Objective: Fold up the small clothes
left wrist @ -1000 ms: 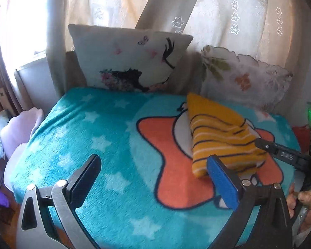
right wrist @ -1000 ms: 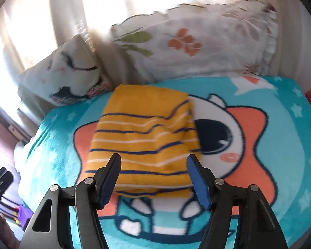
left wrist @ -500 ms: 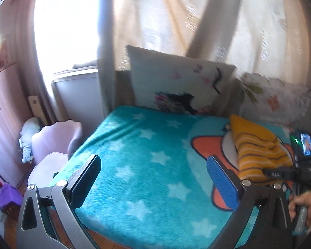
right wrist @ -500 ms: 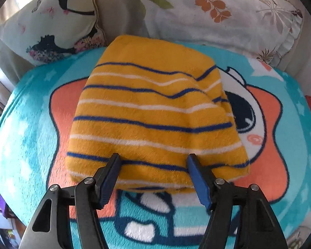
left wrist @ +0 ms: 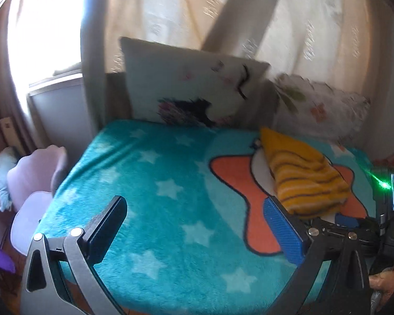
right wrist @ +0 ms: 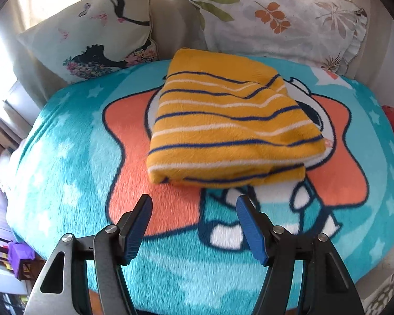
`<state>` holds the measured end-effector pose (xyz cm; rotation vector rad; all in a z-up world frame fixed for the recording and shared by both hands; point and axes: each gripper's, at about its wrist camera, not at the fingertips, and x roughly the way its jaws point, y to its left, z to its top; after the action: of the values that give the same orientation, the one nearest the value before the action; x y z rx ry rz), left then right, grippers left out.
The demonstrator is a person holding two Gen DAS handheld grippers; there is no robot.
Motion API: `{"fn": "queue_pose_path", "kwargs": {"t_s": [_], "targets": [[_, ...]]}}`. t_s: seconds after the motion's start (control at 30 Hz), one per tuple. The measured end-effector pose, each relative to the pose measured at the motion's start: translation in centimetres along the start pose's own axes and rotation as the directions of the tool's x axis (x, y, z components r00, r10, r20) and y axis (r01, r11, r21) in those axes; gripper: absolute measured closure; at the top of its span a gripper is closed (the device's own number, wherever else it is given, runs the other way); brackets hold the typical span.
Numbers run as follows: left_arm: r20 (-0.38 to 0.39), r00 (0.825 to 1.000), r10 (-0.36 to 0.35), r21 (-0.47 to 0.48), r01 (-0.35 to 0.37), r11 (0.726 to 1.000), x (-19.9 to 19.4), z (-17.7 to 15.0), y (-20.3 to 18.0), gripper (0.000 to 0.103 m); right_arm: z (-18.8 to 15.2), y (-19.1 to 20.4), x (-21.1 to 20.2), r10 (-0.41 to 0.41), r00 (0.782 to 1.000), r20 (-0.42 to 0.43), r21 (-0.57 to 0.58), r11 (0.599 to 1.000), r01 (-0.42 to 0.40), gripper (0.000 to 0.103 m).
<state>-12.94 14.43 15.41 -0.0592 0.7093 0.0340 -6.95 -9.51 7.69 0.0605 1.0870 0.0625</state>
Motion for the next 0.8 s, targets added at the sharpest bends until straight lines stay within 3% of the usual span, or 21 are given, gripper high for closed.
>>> {"fn": "queue_pose_path", "kwargs": {"t_s": [0.17, 0.33, 0.47, 0.8], "targets": [[-0.061, 0.994, -0.091, 0.101, 0.097, 0.990, 1.5, -0.8, -3.2, 0.000, -2.2, -0.8, -0.5, -0.057, 0.998, -0.020, 0.050, 0.997, 0.058, 0.032], [-0.165, 0.970, -0.179, 0.126, 0.201, 0.972, 3.5, -1.8, -5.6, 0.000, -4.4, -2.5, -0.4, -0.102, 0.994, -0.051, 0.115, 0.988, 0.107, 0.032], [-0.214, 0.959, -0.186, 0.137, 0.218, 0.966, 4.3, -2.2, -7.1, 0.000, -4.9, -3.9, -0.9, -0.129, 0.990, -0.049, 0.138, 0.981, 0.135, 0.032], [-0.259, 0.957, -0.133, 0.124, 0.170, 0.978, 5.2, -2.5, -10.5, 0.000, -2.9, -7.1, -0.3, -0.100, 0.994, -0.037, 0.135, 0.985, 0.104, 0.032]]}}
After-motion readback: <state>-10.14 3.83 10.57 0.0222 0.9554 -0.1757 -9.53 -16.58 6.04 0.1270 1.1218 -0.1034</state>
